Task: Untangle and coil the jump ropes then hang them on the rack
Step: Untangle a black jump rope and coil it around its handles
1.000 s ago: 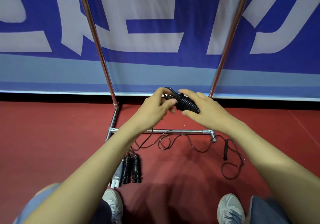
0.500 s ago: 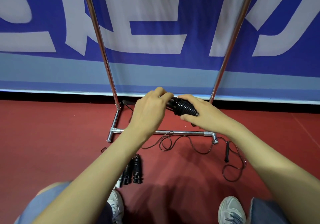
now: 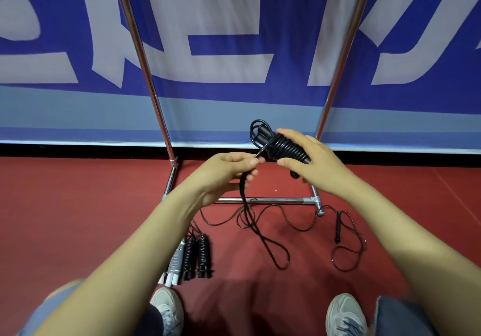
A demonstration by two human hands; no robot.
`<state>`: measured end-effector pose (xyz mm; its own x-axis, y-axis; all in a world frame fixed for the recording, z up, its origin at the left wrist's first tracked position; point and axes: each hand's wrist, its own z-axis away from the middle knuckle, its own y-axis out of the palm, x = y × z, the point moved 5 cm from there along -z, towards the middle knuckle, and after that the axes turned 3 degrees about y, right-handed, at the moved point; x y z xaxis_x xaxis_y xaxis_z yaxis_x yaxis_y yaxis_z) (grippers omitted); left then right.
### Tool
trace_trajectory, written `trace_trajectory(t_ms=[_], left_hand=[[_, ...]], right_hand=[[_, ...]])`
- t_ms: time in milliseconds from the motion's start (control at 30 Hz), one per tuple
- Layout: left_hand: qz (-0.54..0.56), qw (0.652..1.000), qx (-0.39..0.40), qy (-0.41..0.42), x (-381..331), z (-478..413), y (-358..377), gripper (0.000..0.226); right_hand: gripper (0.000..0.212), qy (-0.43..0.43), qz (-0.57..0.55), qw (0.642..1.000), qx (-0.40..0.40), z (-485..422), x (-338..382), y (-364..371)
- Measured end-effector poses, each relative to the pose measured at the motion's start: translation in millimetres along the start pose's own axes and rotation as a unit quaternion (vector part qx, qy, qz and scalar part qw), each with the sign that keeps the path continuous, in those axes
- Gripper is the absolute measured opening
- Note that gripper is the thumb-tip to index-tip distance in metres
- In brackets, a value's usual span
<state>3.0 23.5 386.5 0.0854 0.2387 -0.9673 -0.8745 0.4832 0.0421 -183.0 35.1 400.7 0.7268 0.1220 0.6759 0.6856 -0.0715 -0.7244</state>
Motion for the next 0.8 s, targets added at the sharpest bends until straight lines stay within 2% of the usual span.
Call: trace_trajectory(t_ms=[133, 300, 433, 533, 700, 800], left_hand=[[-0.003, 0.997, -0.046, 0.059, -4, -2, -2, 0.007], [-0.067, 0.987, -0.049, 0.140, -10, 1, 4, 0.007], [-0.058, 0.989, -0.053, 0.127, -7, 0, -7, 0.029], [-0.050, 0.991, -0.015, 0.123, -5, 2, -9, 0.020], [-0.142, 0.985, 0.015, 0.093, 7, 2, -11, 0.036], [-0.148, 0.984, 0.035, 0.090, 10, 1, -17, 0.031]], right_hand=[[0.057, 0.013, -0.088, 0.995, 0.035, 4, 1, -1], [0.054, 0.036, -0.172, 0.983, 0.049, 6, 0, -5], [0.056, 0.043, -0.195, 0.978, 0.060, 7, 0, -4], [0.058, 0.040, -0.194, 0.978, 0.066, 8, 1, -3], [0.060, 0.023, -0.231, 0.968, 0.100, 12, 11, -5], [0.054, 0.001, -0.253, 0.957, 0.139, 18, 18, -5]])
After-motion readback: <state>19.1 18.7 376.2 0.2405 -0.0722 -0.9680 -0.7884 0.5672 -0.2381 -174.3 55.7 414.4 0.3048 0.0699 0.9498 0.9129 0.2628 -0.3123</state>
